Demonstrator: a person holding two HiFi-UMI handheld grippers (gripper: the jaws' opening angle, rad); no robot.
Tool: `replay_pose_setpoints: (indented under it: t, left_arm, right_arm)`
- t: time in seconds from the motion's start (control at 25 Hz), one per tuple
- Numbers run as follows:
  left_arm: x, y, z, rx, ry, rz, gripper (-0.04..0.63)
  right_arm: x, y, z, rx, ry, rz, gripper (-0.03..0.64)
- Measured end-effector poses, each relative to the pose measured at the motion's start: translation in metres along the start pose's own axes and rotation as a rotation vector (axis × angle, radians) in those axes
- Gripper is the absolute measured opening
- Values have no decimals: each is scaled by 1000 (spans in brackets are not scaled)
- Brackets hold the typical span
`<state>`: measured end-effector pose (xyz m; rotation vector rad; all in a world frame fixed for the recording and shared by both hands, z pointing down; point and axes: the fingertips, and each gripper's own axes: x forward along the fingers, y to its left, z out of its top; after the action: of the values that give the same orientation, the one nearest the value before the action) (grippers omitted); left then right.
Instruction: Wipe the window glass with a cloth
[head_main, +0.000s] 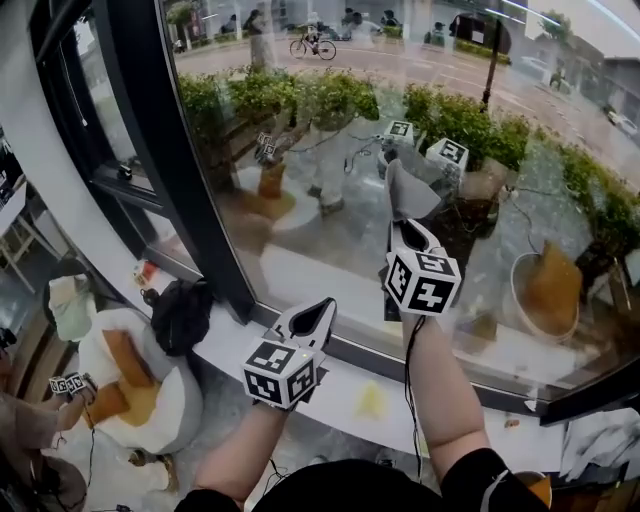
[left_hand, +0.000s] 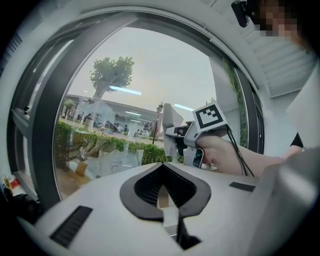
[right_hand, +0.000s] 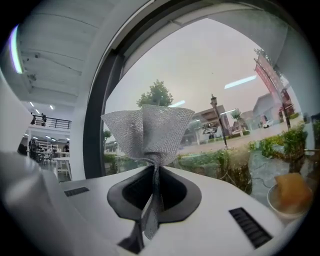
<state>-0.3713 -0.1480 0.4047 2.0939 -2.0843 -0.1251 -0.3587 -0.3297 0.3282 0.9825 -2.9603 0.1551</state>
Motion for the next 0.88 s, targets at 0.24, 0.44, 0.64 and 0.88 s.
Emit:
replay_pose_setpoints:
  t: [0.24,0.44,0.64,0.88]
  left_arm:
    - [-16,8,0,-2,-6,31,-2]
    - [-21,6,1,-2,-6,30,-2]
    - [-24,4,-1,-6,-5,24,-2]
    - [-29,-3,-1,-5,-7,9,-2]
  right_arm:
    - [0,33,-8,-8,14,60,38]
    - [-5,44,-11,-7,20,81,39]
    - [-13,52,-12,-5,20,95,39]
    - [-26,60,-12,-14,13,104,38]
